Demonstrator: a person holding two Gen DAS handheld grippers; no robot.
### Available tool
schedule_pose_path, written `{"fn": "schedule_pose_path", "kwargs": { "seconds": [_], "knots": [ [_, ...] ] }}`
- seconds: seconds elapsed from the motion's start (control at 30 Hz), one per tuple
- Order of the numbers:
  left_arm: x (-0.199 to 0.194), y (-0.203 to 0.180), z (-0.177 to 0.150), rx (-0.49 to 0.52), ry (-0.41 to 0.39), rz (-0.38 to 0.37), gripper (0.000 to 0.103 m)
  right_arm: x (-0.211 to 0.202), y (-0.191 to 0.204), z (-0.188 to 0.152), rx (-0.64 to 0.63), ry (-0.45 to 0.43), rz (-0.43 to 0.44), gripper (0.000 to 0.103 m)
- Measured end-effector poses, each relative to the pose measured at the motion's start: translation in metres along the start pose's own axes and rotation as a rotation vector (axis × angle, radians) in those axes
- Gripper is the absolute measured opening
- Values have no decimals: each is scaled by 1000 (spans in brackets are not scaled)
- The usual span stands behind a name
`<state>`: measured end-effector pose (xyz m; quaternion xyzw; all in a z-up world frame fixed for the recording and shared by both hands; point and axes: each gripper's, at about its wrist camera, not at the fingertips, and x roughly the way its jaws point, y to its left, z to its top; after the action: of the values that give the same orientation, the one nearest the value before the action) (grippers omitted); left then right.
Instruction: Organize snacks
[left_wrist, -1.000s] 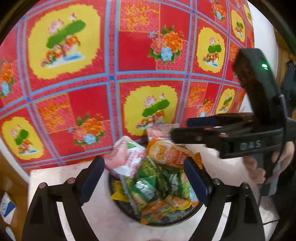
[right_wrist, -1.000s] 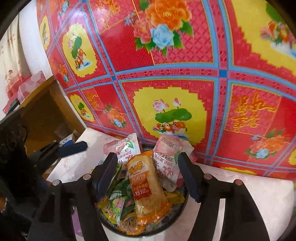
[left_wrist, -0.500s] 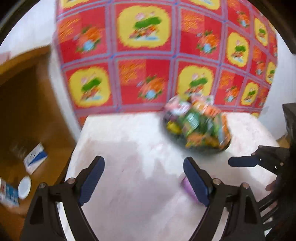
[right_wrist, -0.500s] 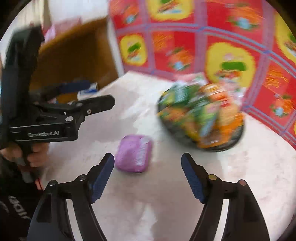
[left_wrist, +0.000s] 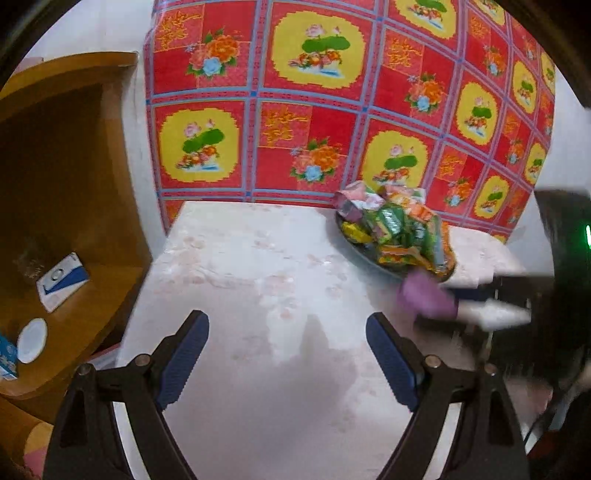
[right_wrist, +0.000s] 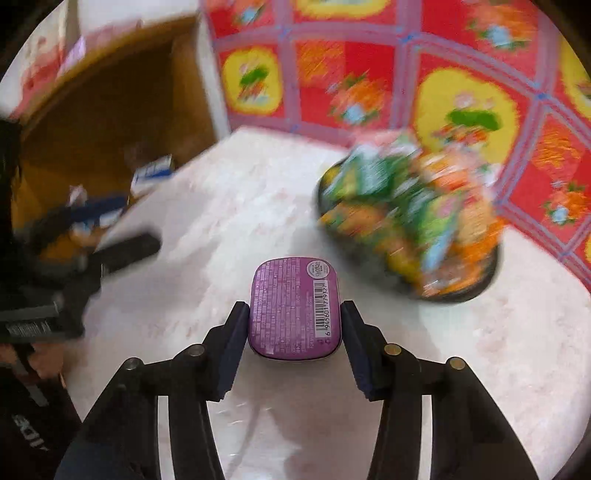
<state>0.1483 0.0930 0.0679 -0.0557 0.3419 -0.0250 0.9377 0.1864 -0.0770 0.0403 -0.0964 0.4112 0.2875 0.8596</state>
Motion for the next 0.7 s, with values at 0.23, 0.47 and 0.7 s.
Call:
{"fn": "schedule_pose_path", "kwargs": {
  "seconds": [0.23, 0.47, 0.7],
  "knots": [
    [4, -27, -8, 14, 11, -119, 90, -22, -48, 55, 18, -124, -102, 51],
    [17, -50, -8, 53, 22, -153, 90, 20, -72, 87, 63, -64, -118, 51],
    [18, -50, -8, 41, 31, -171, 90, 24, -69, 87, 47, -94, -147, 71]
  ]
}}
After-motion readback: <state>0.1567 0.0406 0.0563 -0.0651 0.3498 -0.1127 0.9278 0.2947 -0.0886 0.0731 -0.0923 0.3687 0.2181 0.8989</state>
